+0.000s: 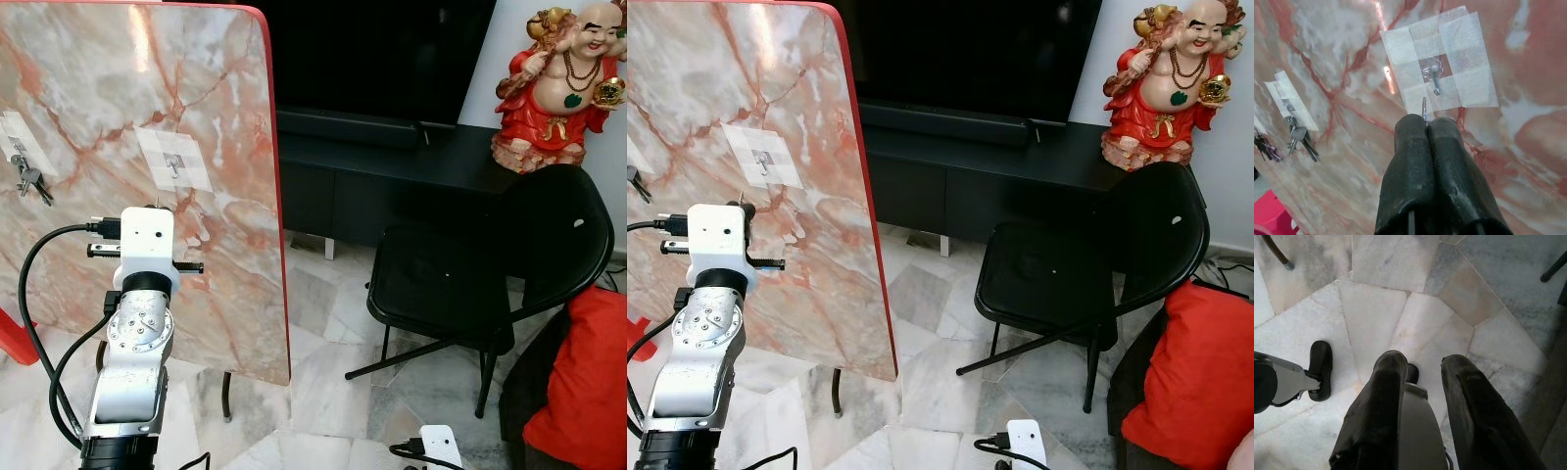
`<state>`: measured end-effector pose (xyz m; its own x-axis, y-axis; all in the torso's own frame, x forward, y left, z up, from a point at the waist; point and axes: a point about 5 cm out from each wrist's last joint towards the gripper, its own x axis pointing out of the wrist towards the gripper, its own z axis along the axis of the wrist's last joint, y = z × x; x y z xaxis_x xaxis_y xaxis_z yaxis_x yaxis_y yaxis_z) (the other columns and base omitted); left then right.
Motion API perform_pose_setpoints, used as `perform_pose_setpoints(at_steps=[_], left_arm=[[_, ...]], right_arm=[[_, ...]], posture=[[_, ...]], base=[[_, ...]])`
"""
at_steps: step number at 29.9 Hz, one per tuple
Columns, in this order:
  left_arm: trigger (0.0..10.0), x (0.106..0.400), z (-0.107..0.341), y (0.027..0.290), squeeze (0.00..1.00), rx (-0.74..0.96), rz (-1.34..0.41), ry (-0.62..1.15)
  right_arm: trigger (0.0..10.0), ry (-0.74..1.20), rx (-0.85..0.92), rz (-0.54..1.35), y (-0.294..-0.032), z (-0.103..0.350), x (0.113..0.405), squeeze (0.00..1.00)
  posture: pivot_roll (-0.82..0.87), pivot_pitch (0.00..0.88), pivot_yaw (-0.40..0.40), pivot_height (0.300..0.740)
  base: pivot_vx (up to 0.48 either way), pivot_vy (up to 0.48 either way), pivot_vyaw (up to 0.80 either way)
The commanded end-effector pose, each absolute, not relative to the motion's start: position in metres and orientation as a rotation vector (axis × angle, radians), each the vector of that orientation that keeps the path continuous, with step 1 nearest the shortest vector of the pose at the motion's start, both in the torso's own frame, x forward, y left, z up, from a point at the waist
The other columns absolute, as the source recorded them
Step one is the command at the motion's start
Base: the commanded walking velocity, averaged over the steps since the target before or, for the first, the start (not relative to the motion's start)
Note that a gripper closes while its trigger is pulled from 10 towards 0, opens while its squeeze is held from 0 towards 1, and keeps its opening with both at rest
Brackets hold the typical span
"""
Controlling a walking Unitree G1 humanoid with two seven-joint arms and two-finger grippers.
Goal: Hang keys on a hook
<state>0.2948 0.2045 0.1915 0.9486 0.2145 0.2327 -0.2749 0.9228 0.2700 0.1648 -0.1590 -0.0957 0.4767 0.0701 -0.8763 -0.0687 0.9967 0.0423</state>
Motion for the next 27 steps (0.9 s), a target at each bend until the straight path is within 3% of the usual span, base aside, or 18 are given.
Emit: perform_pose_setpoints(at_steps=[1,15,19,24,27], left_arm=[[10.0,0.296,0.192,0.206,0.00,0.300,0.260,-0.206],[10.0,0.295,0.189,0.198,0.00,0.287,0.233,-0.208],[10.0,0.295,0.190,0.197,0.00,0.284,0.231,-0.211],[10.0,0.295,0.190,0.196,0.00,0.281,0.226,-0.215],[10.0,0.295,0.191,0.195,0.00,0.280,0.224,-0.217]], right_arm=[[10.0,1.063,-0.012,0.100,-0.153,-0.095,0.167,0.00],[10.0,1.056,0.005,0.095,-0.142,-0.093,0.172,0.00],[10.0,1.062,-0.018,0.092,-0.158,-0.094,0.170,0.00],[10.0,1.079,-0.042,0.060,-0.198,-0.093,0.159,0.00],[10.0,1.081,-0.029,0.043,-0.203,-0.093,0.158,0.00]], posture=[[0.06,0.000,-0.033,0.740],[0.06,0.000,-0.033,0.740],[0.06,0.000,-0.031,0.740],[0.06,0.000,-0.033,0.740],[0.06,0.000,-0.033,0.740]], base=[[0.000,0.000,0.49],[0.000,0.000,0.04],[0.000,0.000,0.00],[0.000,0.000,0.53],[0.000,0.000,0.23]])
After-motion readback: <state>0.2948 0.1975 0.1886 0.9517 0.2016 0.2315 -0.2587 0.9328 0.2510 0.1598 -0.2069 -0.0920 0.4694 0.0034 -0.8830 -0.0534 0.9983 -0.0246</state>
